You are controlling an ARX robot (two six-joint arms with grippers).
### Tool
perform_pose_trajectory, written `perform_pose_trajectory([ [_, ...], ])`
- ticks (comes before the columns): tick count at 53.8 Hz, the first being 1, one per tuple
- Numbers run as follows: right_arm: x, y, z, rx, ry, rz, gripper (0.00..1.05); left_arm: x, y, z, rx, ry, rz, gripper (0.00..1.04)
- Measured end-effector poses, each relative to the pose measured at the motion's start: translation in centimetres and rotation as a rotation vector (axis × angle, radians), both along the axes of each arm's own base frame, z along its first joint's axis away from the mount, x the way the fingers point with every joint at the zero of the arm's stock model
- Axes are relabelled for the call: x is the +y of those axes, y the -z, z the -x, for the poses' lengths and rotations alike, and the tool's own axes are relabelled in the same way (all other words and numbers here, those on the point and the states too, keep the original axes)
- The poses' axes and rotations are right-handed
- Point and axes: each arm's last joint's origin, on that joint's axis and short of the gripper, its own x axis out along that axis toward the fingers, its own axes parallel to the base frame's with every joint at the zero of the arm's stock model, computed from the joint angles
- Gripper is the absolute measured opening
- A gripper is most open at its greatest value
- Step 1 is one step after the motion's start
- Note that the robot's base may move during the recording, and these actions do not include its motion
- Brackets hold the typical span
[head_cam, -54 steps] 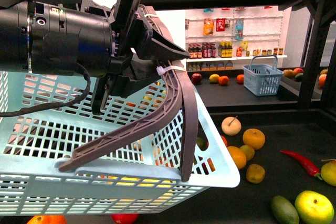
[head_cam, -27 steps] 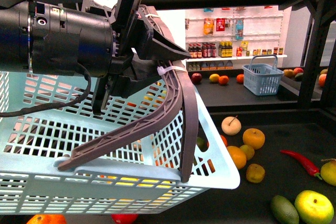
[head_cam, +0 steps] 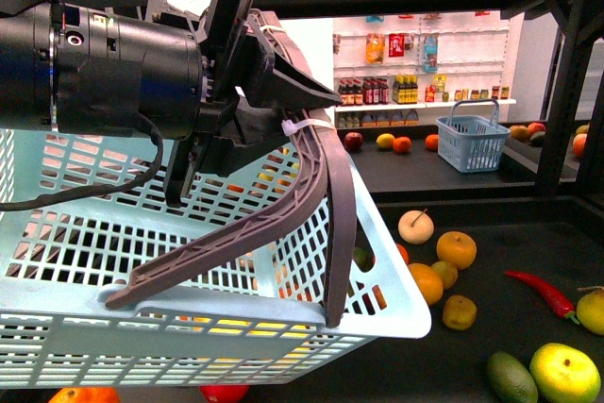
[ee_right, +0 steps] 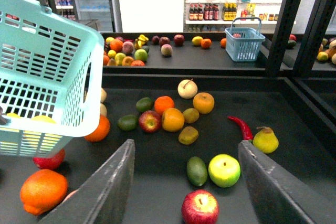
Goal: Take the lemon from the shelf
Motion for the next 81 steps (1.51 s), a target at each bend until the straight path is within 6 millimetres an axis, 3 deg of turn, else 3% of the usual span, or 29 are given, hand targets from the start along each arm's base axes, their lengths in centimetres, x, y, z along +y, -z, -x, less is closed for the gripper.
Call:
perform_pose_trajectory([
  [7,0.0,0.0,0.0,0.0,0.0,0.0,1.04,0.0,0.0,0.0,0.0,0.0,0.0,0.12],
  [12,0.0,0.0,0.0,0.0,0.0,0.0,1.02,0.0,0.1,0.0,-0.006,-0.022,0.008,0.12],
  [18,0.0,0.0,0.0,0.0,0.0,0.0,1.02,0.4,0.5,0.0,-0.037,-0.202,0.097,0.12],
  [23,0.0,0.0,0.0,0.0,0.0,0.0,1.02,1.8,0.3,-0.5,-0.032,-0.305,0.159,0.12],
  [28,0.0,0.0,0.0,0.0,-0.002,0.0,1.02,4.6,0.5,-0.7,-0.029,-0.428,0.232,0.12],
  [38,0.0,0.0,0.0,0.0,0.0,0.0,1.02,14.0,1.0,0.0,-0.107,-0.756,0.519,0.12],
  [44,0.0,0.0,0.0,0.0,0.0,0.0,1.02,18.5,0.6,0.7,-0.156,-0.852,0.62,0.12],
  [57,0.0,0.0,0.0,0.0,0.0,0.0,1.02,24.2,0.7,1.3,-0.204,-0.95,0.688,0.12],
  [69,0.0,0.0,0.0,0.0,0.0,0.0,1.02,32.5,2.0,-0.3,-0.287,-1.106,0.79,0.12],
  [81,0.0,0.0,0.0,0.0,0.0,0.0,1.02,35.2,2.8,-1.7,-0.31,-1.135,0.797,0.12],
])
